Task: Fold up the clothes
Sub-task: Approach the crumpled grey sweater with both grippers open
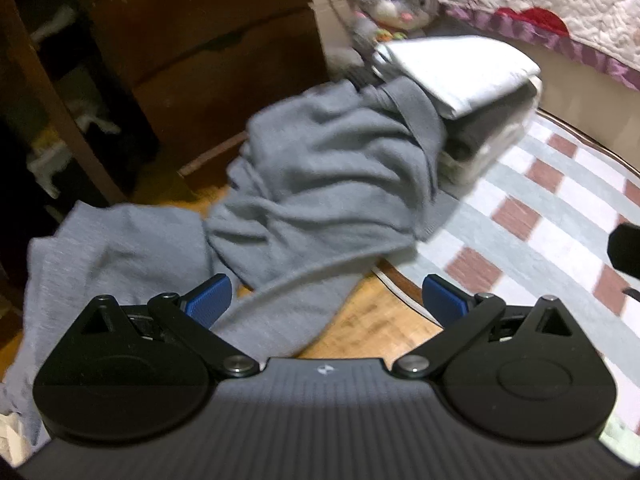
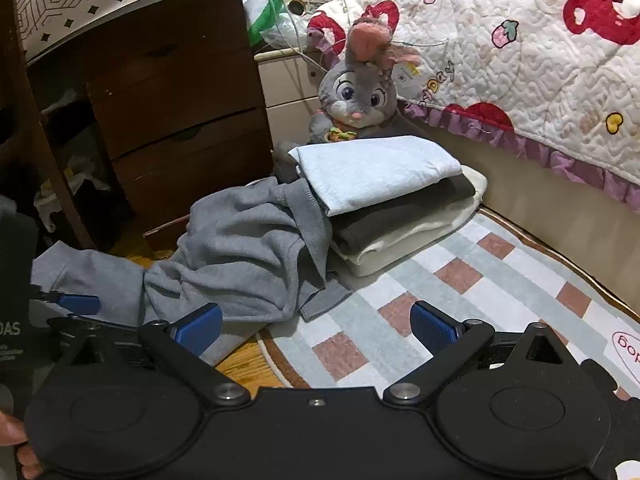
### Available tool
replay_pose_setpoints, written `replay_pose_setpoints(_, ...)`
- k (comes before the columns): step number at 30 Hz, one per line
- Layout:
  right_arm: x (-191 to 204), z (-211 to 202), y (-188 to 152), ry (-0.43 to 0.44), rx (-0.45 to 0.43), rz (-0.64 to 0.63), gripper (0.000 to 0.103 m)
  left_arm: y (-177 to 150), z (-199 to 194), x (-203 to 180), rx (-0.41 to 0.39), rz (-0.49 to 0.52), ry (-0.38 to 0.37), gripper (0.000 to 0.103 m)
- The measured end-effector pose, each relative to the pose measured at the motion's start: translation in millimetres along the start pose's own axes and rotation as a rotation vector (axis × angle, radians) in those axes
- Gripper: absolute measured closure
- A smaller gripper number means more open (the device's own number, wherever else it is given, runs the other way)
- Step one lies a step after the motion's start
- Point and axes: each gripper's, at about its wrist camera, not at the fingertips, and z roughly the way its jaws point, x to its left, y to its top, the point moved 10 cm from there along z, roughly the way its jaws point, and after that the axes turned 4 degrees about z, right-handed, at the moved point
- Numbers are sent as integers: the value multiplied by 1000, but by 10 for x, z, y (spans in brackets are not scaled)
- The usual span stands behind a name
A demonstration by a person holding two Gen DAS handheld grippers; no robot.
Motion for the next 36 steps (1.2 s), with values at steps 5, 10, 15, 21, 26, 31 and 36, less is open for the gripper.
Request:
replay_pose_setpoints(5,-17,18,-8,34,34,42,2,26,2,30,-12,-22,-16,0)
replay_pose_setpoints(10,-2,11,-67,118,59,133,2,53,3,61,-23,-43,-31,0)
replay_pose_setpoints(15,60,-20,-122,172,74,151,2,80,4,91,-35,-65,-47,0)
replay_pose_setpoints(21,72,-2,-122,143,72,107,2,61,12,57,-26,-78,-99,0)
replay_pose_setpoints(26,40,16,-145,138,75,110,2,62,-7,27,-30,-79,-107,0)
replay_pose_setpoints(31,54,26,-158,136,77,115,2,61,7,33,-14,-83,-112,0)
replay_pose_setpoints(36,41,37,-177,138,80,112,2,52,14,28,-8,-84,-114,0)
